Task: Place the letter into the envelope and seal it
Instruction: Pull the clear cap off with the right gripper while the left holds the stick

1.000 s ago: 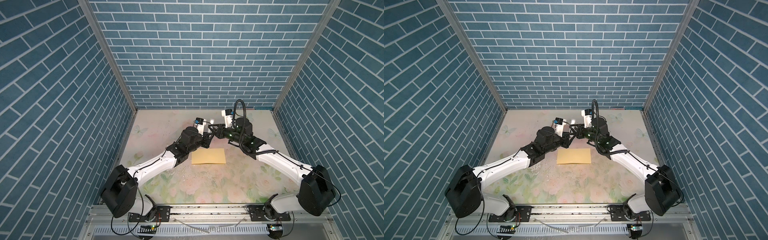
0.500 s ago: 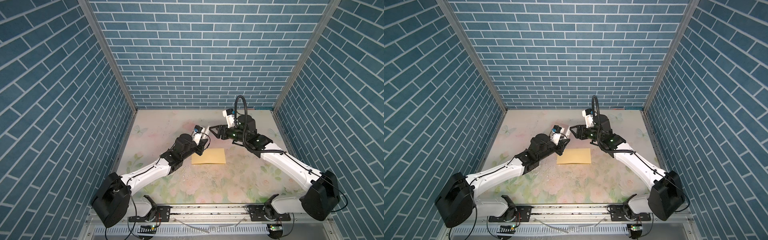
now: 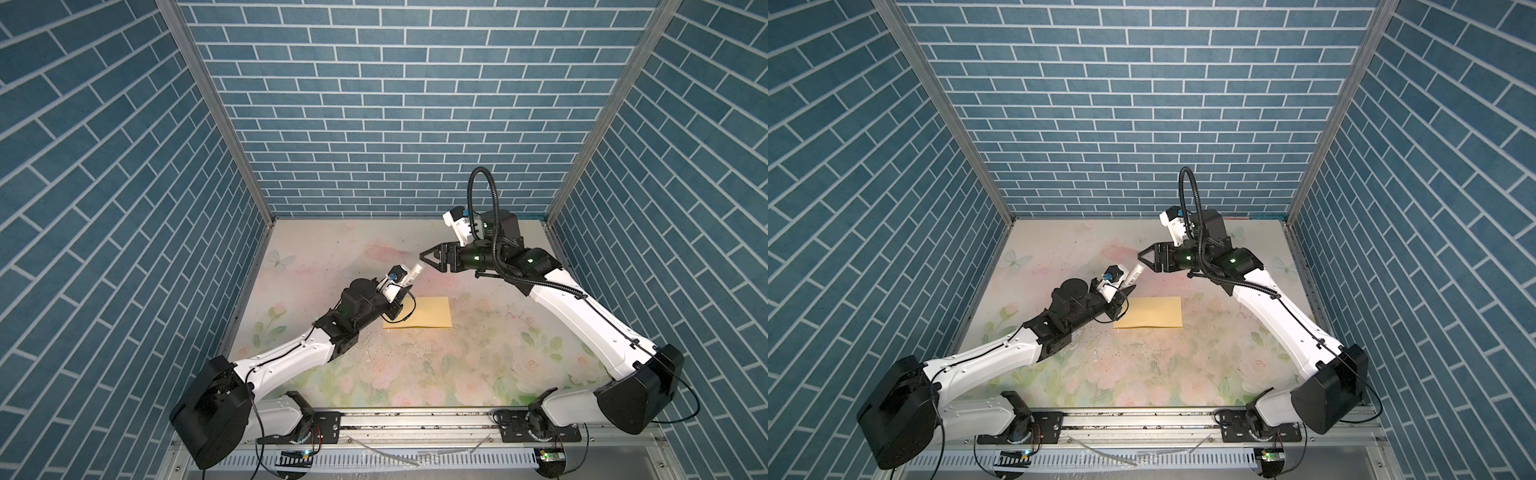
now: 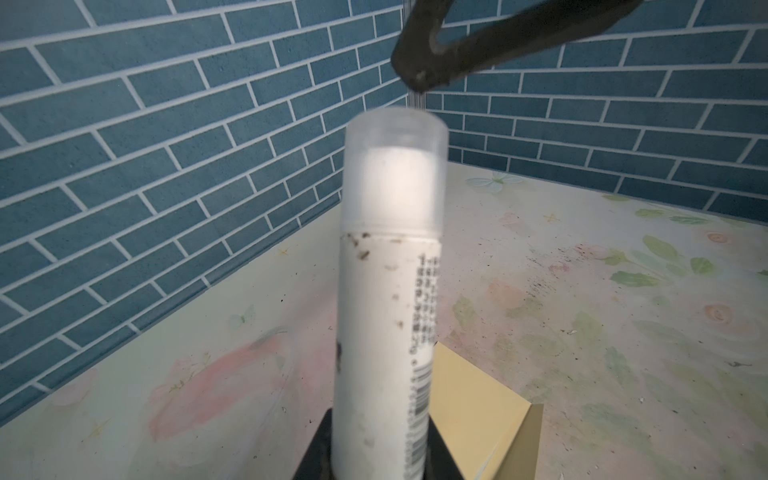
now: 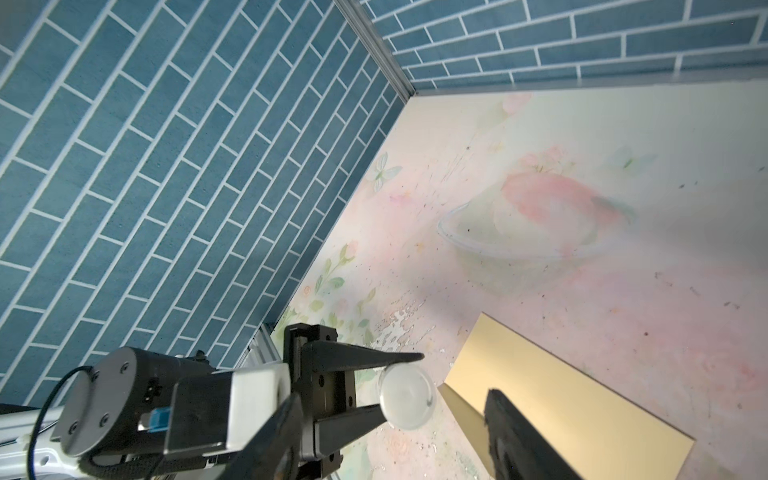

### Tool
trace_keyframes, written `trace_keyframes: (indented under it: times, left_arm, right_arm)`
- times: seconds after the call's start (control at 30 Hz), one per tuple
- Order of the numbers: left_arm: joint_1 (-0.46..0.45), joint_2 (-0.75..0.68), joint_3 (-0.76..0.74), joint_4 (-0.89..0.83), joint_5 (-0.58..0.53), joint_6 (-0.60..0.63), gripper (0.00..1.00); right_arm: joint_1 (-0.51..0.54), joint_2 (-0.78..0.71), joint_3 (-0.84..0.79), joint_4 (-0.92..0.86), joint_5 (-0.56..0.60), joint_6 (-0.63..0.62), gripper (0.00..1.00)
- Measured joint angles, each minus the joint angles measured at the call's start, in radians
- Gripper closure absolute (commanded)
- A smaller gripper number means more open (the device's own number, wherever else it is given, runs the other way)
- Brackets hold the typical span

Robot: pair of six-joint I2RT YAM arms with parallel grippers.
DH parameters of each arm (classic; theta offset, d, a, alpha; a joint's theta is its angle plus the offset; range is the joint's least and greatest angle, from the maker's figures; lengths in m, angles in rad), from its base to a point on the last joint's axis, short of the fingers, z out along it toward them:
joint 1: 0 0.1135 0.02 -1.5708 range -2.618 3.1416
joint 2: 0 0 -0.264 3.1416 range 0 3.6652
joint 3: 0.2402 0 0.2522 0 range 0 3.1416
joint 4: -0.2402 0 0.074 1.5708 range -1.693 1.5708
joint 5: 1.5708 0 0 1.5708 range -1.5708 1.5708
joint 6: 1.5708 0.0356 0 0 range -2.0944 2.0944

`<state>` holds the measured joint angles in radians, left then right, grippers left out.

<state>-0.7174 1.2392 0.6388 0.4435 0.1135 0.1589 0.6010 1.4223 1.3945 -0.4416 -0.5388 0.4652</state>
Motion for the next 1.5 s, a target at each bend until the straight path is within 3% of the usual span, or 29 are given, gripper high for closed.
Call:
trace_keyframes:
  times: [0.13,0.3,0.47,0.93,1.5]
  left_arm:
    - [0.000,0.000,0.000,0.004,0.008,0.011,1.00]
    - [0.000,0.000,0.000,0.003,0.014,0.015,1.00]
    - [0.000,0.000,0.000,0.003,0.020,0.018,1.00]
    - [-0.003,0.000,0.000,-0.004,0.027,0.022,1.00]
    - [-0.016,0.001,0.000,0.033,0.045,0.022,1.00]
  right_arm:
    - [0.003,0.028,0.000,-0.023,-0.018,-0.001,0.42]
    - [0.008,0.035,0.000,-0.025,-0.032,0.003,0.56]
    - [0.015,0.047,0.000,-0.025,-0.050,0.006,0.60]
    - [0.021,0.063,0.001,-0.023,-0.061,0.008,0.91]
    - [-0.037,0.044,0.002,-0.060,-0.133,0.005,0.96]
